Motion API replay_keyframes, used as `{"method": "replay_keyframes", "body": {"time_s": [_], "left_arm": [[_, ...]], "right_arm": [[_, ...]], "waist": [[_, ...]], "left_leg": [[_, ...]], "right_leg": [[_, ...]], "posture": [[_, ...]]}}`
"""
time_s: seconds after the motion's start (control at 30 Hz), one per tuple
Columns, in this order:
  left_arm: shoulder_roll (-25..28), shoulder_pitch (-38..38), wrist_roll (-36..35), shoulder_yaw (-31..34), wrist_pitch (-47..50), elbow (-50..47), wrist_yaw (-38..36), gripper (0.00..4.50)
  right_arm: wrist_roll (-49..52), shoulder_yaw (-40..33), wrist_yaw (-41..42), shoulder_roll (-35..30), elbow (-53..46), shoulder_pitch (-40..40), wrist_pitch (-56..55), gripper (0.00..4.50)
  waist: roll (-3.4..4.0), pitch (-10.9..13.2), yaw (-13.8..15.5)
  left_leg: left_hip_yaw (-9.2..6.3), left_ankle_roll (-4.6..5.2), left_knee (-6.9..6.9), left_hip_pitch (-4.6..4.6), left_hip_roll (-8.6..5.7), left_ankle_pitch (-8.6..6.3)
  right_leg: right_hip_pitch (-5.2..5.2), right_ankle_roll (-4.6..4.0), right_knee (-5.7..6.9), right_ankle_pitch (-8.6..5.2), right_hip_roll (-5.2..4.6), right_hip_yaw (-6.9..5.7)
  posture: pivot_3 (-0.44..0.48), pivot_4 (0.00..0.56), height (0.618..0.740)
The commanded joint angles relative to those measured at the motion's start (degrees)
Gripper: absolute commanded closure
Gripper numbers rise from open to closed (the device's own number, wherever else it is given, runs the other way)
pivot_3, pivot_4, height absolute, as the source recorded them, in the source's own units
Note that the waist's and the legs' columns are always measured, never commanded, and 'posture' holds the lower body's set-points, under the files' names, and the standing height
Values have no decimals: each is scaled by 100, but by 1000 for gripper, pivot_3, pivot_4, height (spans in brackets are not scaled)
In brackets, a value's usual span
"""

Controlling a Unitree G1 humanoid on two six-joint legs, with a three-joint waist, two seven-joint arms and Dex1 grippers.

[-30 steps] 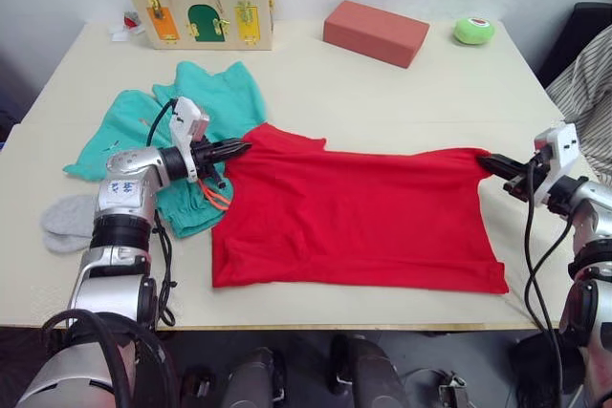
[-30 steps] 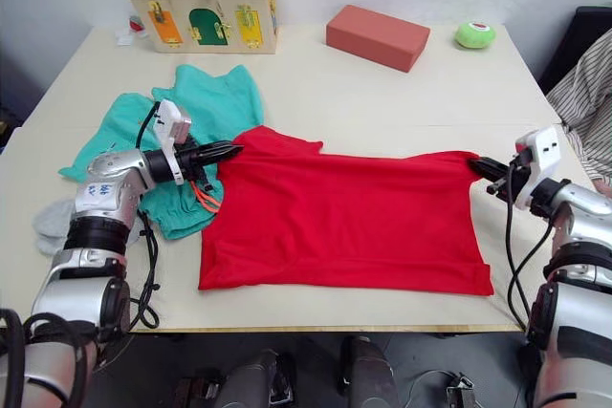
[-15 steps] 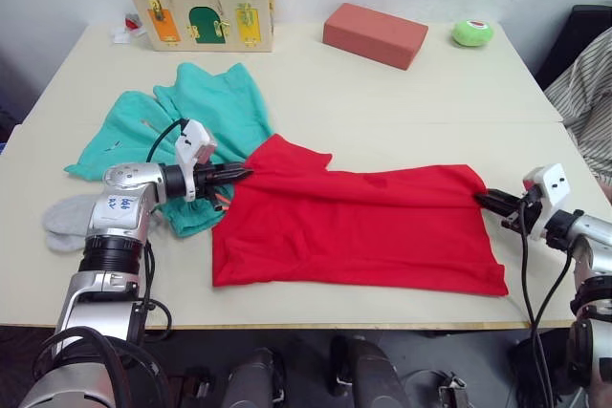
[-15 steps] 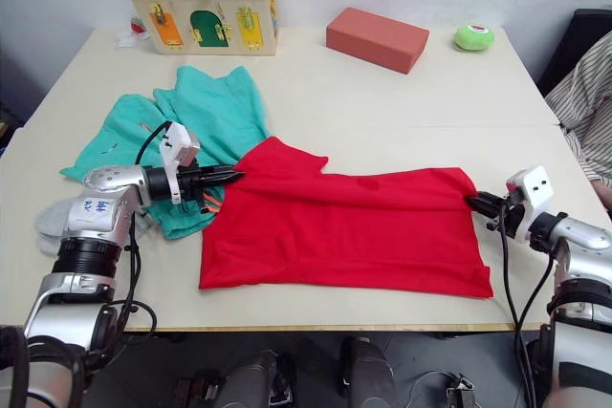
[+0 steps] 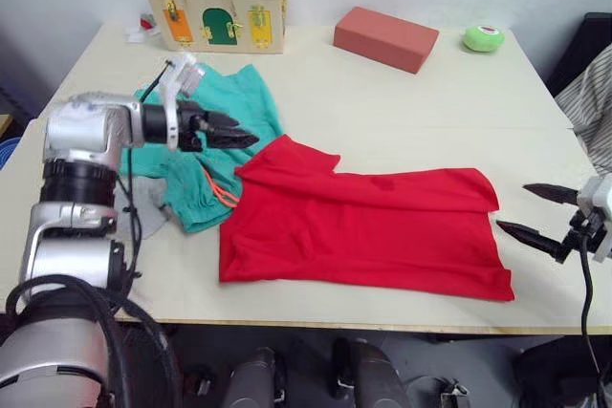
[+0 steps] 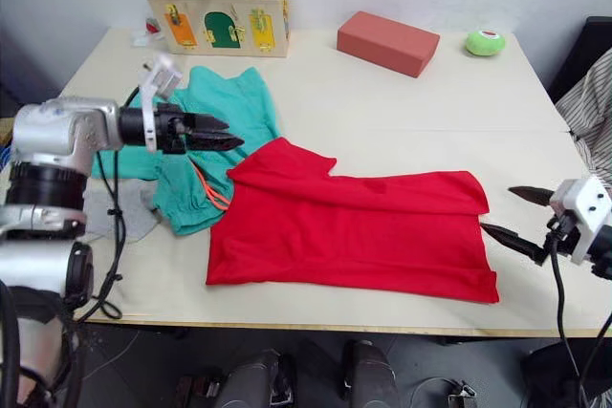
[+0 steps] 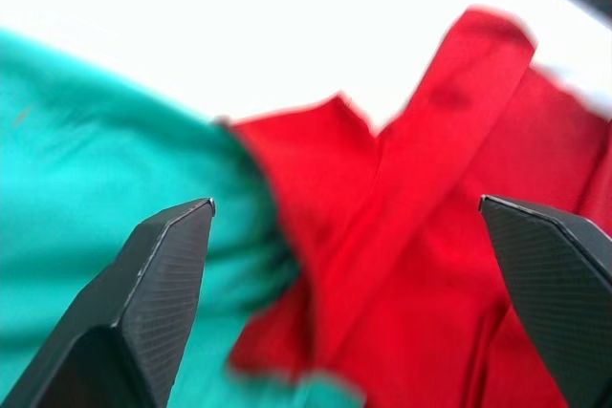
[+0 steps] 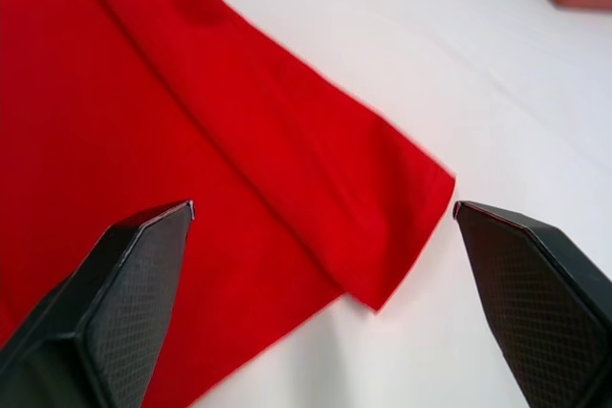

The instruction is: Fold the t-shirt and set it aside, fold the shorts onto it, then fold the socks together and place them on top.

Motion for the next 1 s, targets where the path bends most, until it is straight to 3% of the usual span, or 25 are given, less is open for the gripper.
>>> {"method": "replay_keyframes", "body": {"time_s": [0.03,0.2,0.43,0.67,0.87,0.9,1.0], "left_arm": [[-397,-461,339,-80,-311,1117,617,38],[-962,-926,534,33,-888,2324,1070,38],[-1297,-1208,560,350,-1384,3013,1339,38],[-1491,-1116,718,529,-2340,3223,1637,2276],[-1470,-1039,784,585,-2608,3275,1438,4248],[-1446,-1006,790,586,-2625,3266,1340,4467],[-1360,-911,814,593,-2700,3238,1108,4467]], "right_arm": [[194,-43,-277,155,-608,80,220,0],[220,23,-501,332,-959,143,402,0],[254,-22,-638,521,-1317,499,515,0],[343,-71,-767,693,-1705,876,669,0],[421,-93,-862,756,-1948,1075,739,0],[451,-125,-877,754,-1989,1119,748,0],[537,-229,-940,756,-2088,1209,811,0]], "waist": [[-2,1,-6],[-9,5,-18],[-13,7,-4],[-19,10,-3],[-19,10,-8],[-19,11,-8],[-19,10,-7]], "left_leg": [[0,0,0,0,1,0],[11,0,-6,0,2,0],[11,0,-6,0,-1,0],[11,0,-5,0,-6,0],[11,-1,-5,1,-2,-1],[11,-1,-5,1,-3,-1],[11,0,-5,1,-5,-1]], "right_leg": [[-1,0,-2,0,1,0],[-10,0,-1,0,5,10],[-9,0,-5,0,0,9],[-9,0,-7,0,-2,9],[-9,0,-8,0,0,8],[-10,0,-8,0,0,8],[-9,0,-7,0,1,9]], "posture": [[0,150,740],[0,150,740],[0,150,740],[0,150,740],[0,150,740],[0,150,740],[0,150,740]]}}
